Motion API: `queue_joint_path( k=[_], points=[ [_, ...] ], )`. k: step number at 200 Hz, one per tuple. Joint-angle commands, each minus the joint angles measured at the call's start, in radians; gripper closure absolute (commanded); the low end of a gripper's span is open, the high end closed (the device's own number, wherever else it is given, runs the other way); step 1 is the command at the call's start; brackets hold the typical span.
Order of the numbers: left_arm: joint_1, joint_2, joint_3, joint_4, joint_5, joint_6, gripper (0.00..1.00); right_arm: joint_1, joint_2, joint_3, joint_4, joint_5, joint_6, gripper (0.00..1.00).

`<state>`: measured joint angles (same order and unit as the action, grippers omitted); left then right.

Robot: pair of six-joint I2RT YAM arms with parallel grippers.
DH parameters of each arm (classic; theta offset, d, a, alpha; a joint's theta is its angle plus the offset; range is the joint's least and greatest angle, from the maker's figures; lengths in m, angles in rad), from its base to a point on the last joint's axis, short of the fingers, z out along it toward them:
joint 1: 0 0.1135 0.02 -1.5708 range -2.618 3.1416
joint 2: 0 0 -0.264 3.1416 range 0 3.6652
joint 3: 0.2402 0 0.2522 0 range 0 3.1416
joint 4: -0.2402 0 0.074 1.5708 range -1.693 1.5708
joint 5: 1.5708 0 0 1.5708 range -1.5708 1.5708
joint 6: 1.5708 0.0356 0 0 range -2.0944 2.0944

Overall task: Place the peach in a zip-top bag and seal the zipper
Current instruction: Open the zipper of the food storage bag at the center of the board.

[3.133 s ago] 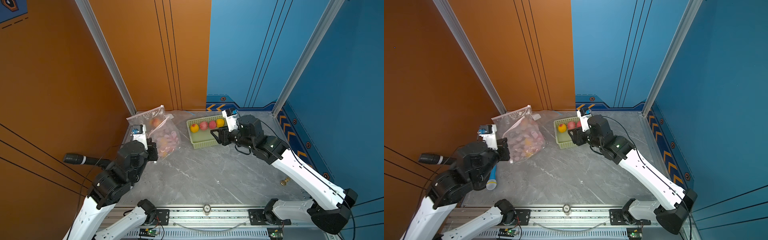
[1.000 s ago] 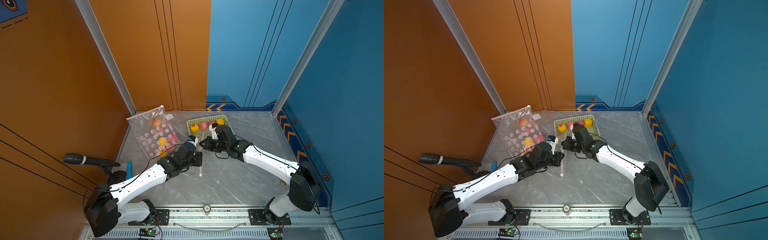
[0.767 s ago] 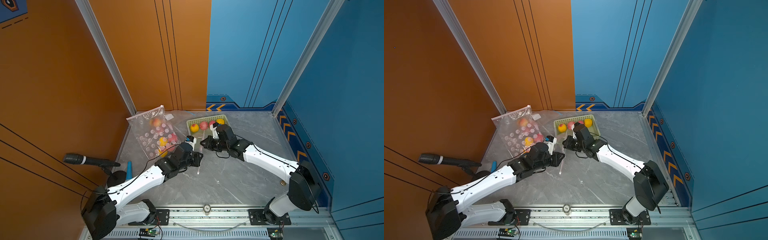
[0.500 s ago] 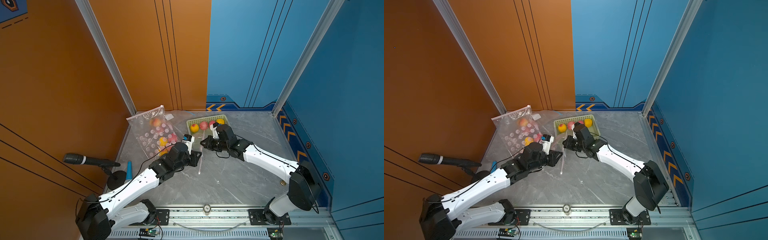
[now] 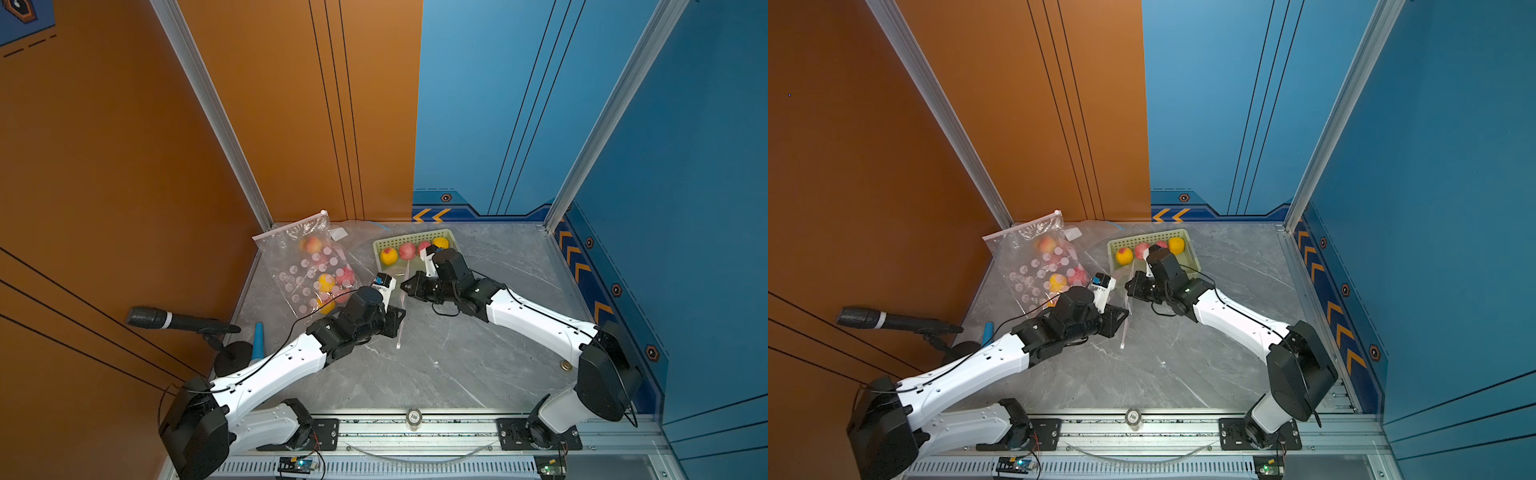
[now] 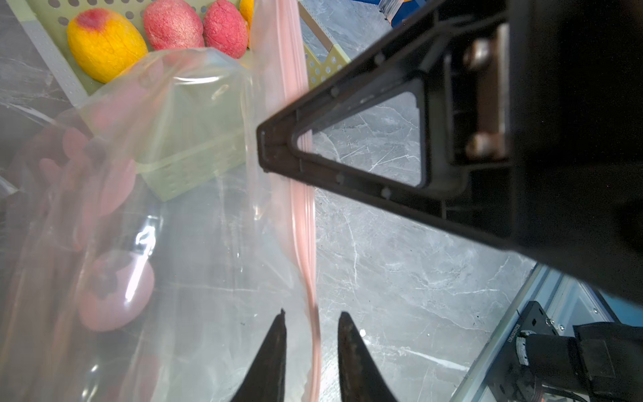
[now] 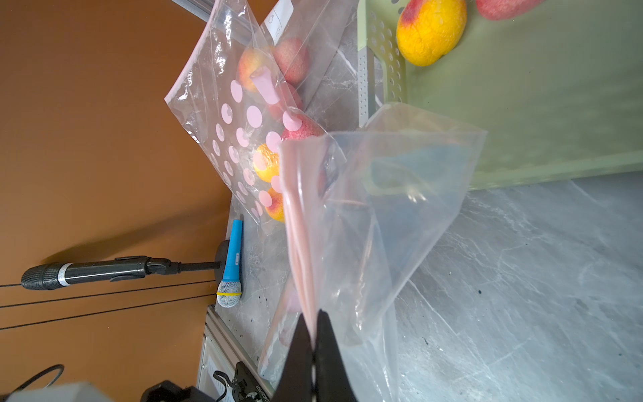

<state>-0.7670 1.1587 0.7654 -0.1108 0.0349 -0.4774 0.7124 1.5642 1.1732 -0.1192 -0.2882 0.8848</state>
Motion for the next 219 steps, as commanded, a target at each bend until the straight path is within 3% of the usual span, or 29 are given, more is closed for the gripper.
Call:
queue_joint_path(
  k=[1,33,69,138,173,219],
  points=[
    [-0.006,-0.002,-0.016,0.002,-0.032,0.019,0.77,0.002,-0.009,0.025,-0.009,-0.003,0.008,1.0],
    [0.007,-0.017,-0.036,-0.003,-0.046,0.013,0.84,0.002,-0.009,0.027,-0.009,-0.008,0.008,1.0],
    [0.014,-0.01,-0.039,0.012,-0.03,0.012,0.84,0.008,-0.006,0.027,-0.006,-0.008,0.011,1.0],
    [0.02,-0.044,-0.058,0.035,-0.038,-0.02,0.74,0.005,-0.006,0.038,-0.035,-0.001,-0.013,1.0],
    [0.053,-0.093,-0.097,0.144,-0.019,-0.067,0.73,0.007,-0.013,0.044,-0.054,-0.001,-0.029,1.0],
    [0.087,-0.033,-0.093,0.285,0.052,-0.118,0.7,0.018,-0.01,0.047,-0.054,-0.006,-0.031,1.0]
  ],
)
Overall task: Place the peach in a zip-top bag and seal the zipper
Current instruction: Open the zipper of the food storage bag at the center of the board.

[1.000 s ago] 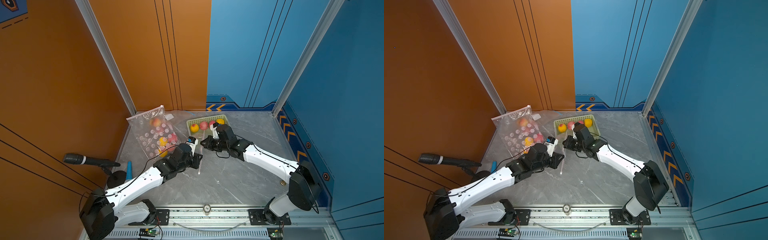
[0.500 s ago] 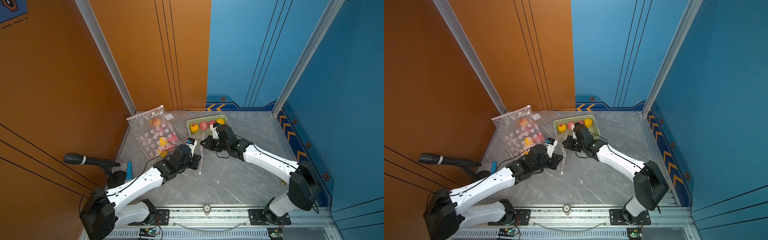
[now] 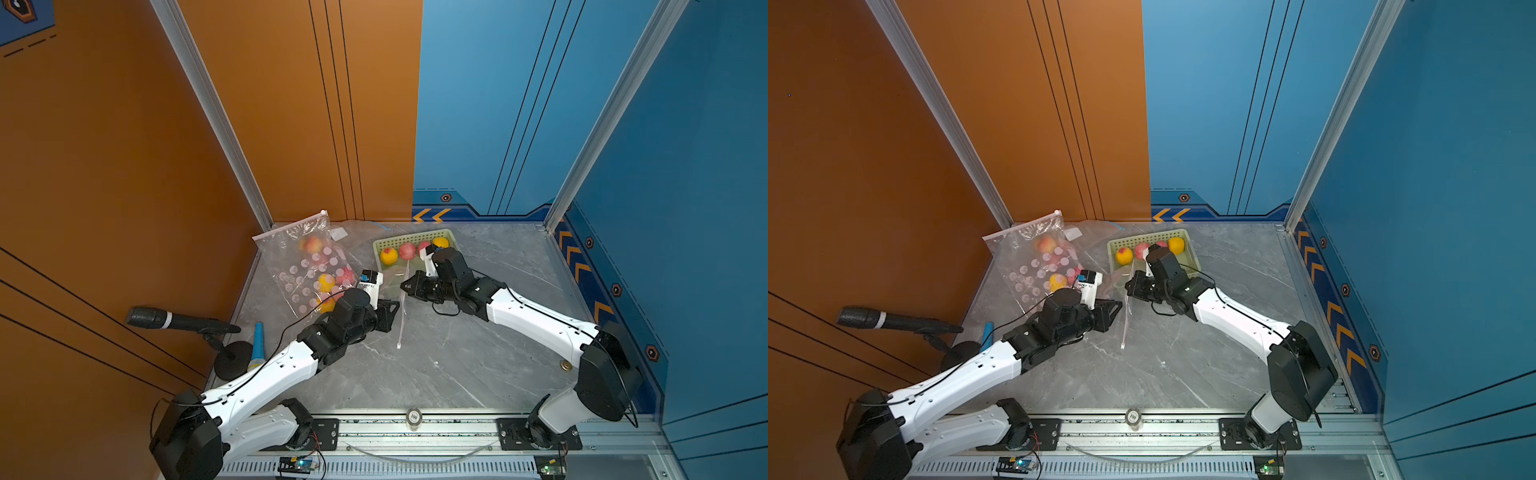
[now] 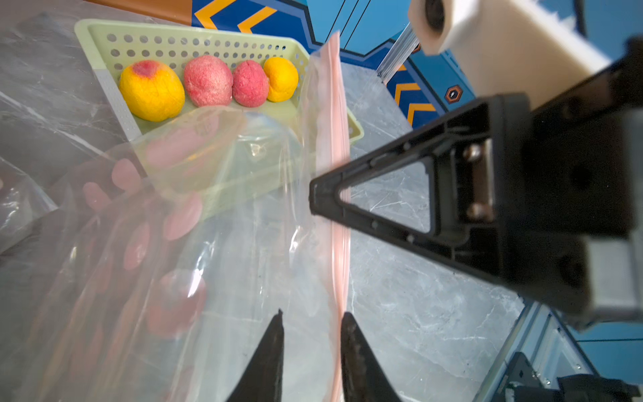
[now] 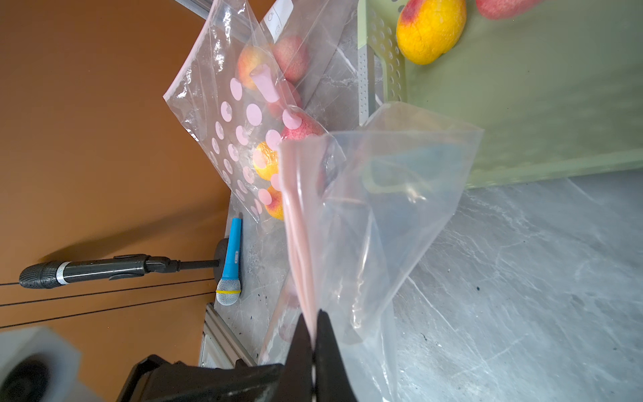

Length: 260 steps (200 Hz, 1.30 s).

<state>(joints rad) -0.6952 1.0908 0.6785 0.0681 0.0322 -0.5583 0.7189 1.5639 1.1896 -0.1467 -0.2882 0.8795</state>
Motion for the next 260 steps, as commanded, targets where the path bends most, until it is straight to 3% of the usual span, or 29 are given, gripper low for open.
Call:
queue_joint_path(
  k=[1,86,170,217,240,260],
  points=[
    [0.016,0.037,-0.005,0.107,0.055,-0.038,0.7,0.012,-0.01,0.032,-0.026,-0.006,-0.026,1.0],
    [0.025,0.087,0.026,0.095,0.045,-0.032,0.71,0.02,-0.007,0.04,-0.026,-0.014,-0.027,1.0],
    [0.031,0.087,0.018,0.103,0.038,-0.043,1.0,0.022,-0.015,0.033,-0.028,-0.017,-0.027,1.0],
    [0.031,0.082,0.018,0.105,0.046,-0.054,1.0,0.02,-0.017,0.033,-0.038,-0.025,-0.048,1.0],
    [0.035,0.072,0.015,0.093,0.036,-0.061,1.0,0.02,-0.041,0.033,-0.055,-0.021,-0.085,0.77],
    [0.042,0.062,0.012,0.083,0.025,-0.071,1.0,0.024,-0.079,0.026,-0.077,0.006,-0.125,0.7]
  ],
)
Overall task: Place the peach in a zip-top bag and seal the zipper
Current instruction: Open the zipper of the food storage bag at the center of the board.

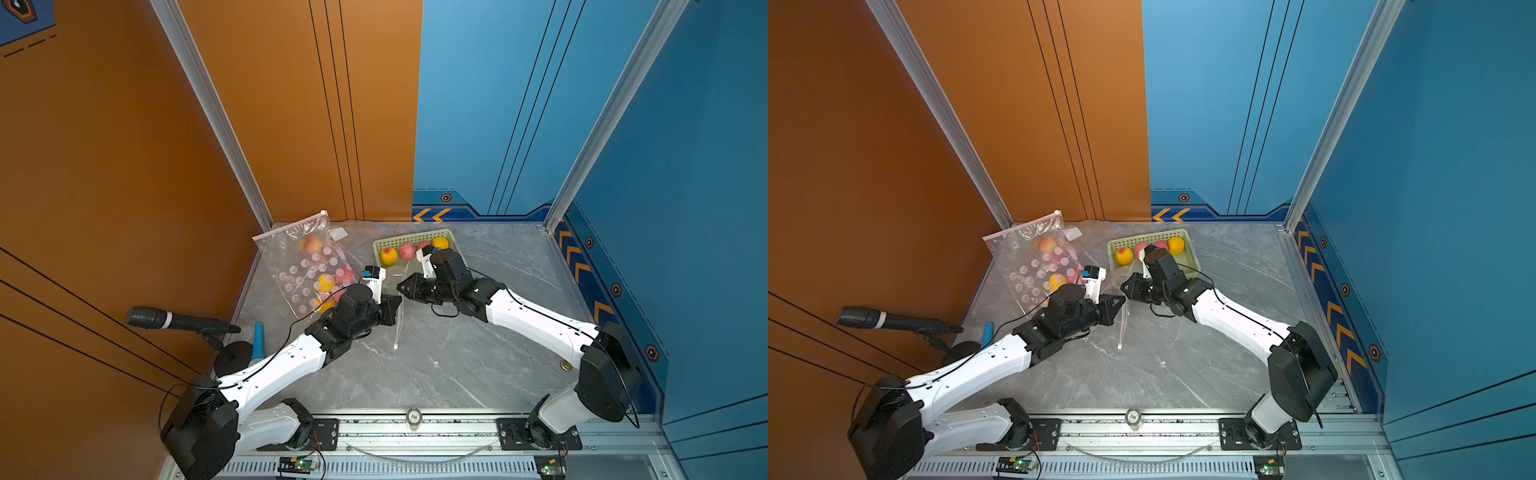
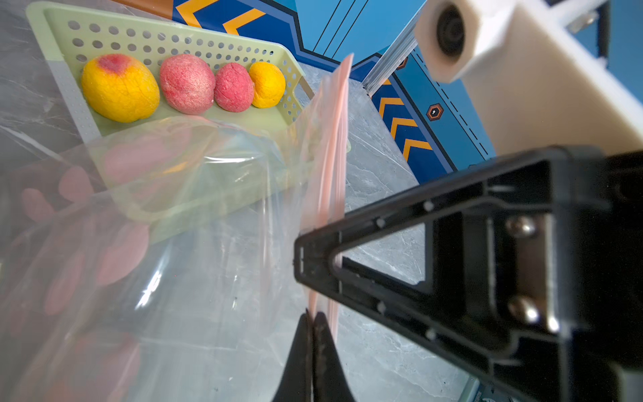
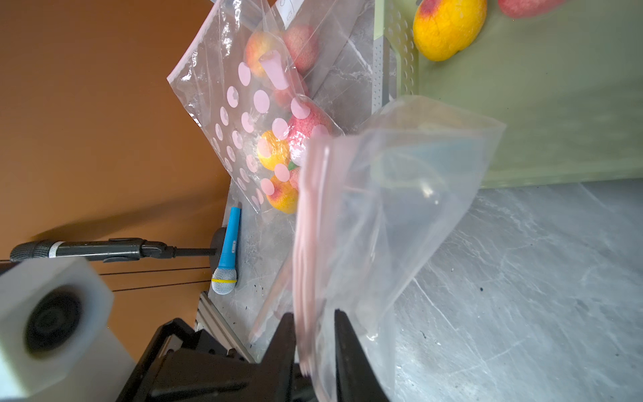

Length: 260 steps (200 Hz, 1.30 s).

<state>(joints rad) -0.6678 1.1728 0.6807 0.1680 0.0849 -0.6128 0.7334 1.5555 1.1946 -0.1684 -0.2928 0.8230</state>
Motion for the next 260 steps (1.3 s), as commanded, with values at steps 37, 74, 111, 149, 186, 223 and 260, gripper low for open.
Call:
queue_joint_path(
  k=[37,74,111,149,186,223,260],
  points=[
    [0.017,-0.034,0.005,-0.019,-0.038,-0.028,1.0,0.029,-0.1,0.009,-0.124,0.086,-0.104,0.66],
    [0.017,-0.035,0.013,-0.021,-0.023,-0.03,1.0,0.073,-0.066,0.032,-0.14,0.103,-0.122,0.6],
    [0.011,-0.042,0.012,-0.027,-0.002,-0.032,1.0,0.08,-0.023,0.066,-0.172,0.148,-0.127,0.63],
    [0.002,-0.07,0.016,-0.053,0.014,-0.016,1.0,0.064,0.006,0.083,-0.179,0.199,-0.122,0.7],
    [-0.012,-0.105,0.037,-0.101,0.01,0.008,1.0,0.059,0.025,0.105,-0.217,0.226,-0.137,0.72],
    [-0.029,-0.138,0.069,-0.145,-0.008,0.021,1.0,0.067,0.007,0.105,-0.244,0.243,-0.157,0.72],
    [-0.045,-0.156,0.104,-0.183,-0.038,0.018,1.0,0.071,-0.024,0.078,-0.128,0.093,-0.134,0.59]
  ],
)
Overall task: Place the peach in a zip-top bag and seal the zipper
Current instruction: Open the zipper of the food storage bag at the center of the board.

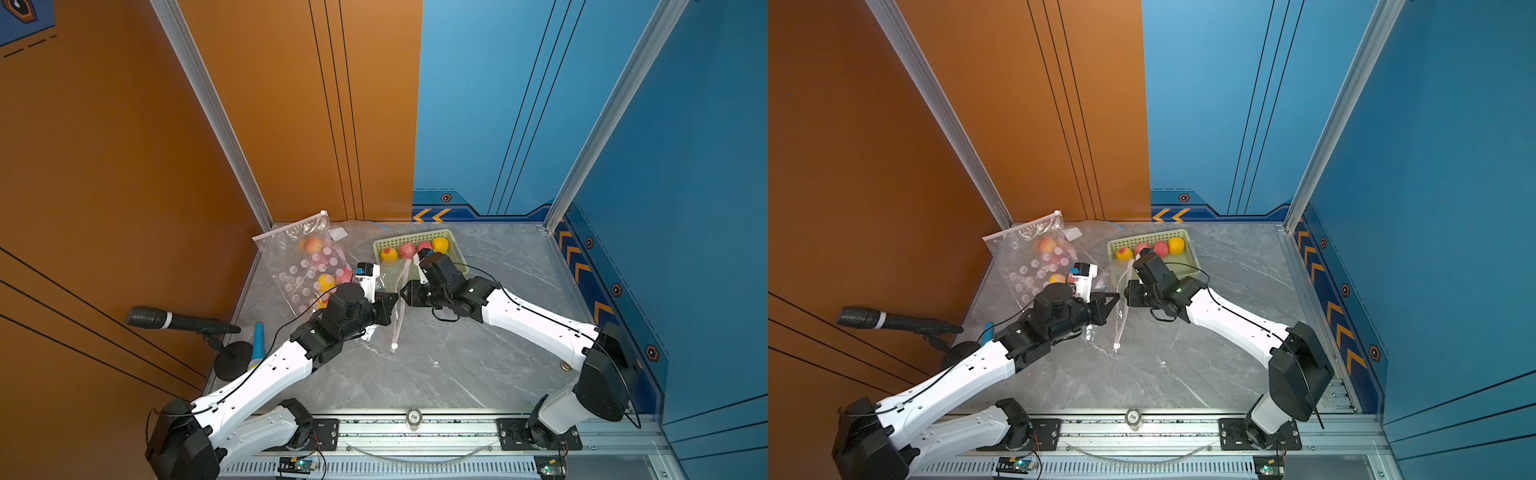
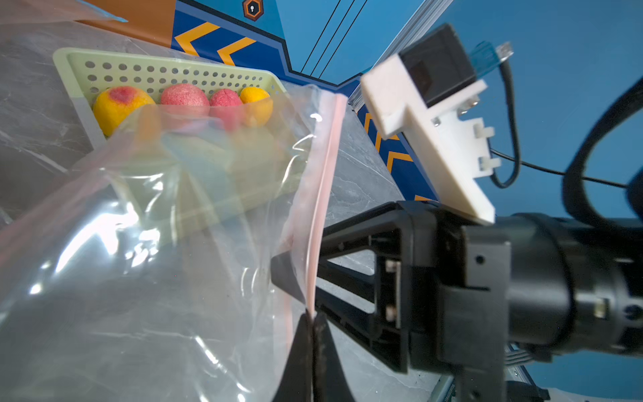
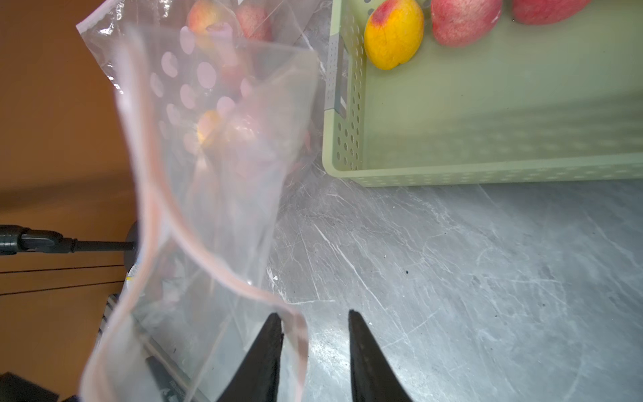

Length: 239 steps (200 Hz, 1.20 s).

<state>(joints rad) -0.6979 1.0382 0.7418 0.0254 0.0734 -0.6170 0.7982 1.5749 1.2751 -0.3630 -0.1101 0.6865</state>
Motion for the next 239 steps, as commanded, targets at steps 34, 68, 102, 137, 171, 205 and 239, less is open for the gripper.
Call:
queue_joint_path(
  k=[34,68,102,137,171,205,239],
  points=[
    [-0.024,-0.032,0.068,-0.059,-0.05,-0.001,1.0,0.007,-0.085,-0.049,0.155,-0.14,0.037,0.51],
    [-0.026,-0.051,0.077,-0.058,-0.071,-0.012,1.0,0.006,-0.126,-0.083,0.198,-0.155,0.043,0.43],
    [-0.03,-0.068,0.1,-0.054,-0.051,-0.021,1.0,0.02,-0.116,-0.084,0.18,-0.174,0.019,0.37],
    [-0.041,-0.094,0.131,-0.092,-0.063,-0.002,1.0,0.071,-0.065,-0.01,0.061,-0.09,-0.044,0.36],
    [-0.053,-0.178,0.147,-0.18,-0.126,0.023,1.0,0.031,-0.05,-0.007,0.01,0.023,-0.001,0.41],
    [-0.085,-0.294,0.152,-0.278,-0.218,0.037,1.0,0.014,-0.008,0.047,-0.007,0.009,-0.009,0.45],
    [-0.136,-0.318,0.239,-0.351,-0.247,0.061,1.0,0.061,0.053,0.157,-0.009,-0.085,-0.04,0.45]
  ],
)
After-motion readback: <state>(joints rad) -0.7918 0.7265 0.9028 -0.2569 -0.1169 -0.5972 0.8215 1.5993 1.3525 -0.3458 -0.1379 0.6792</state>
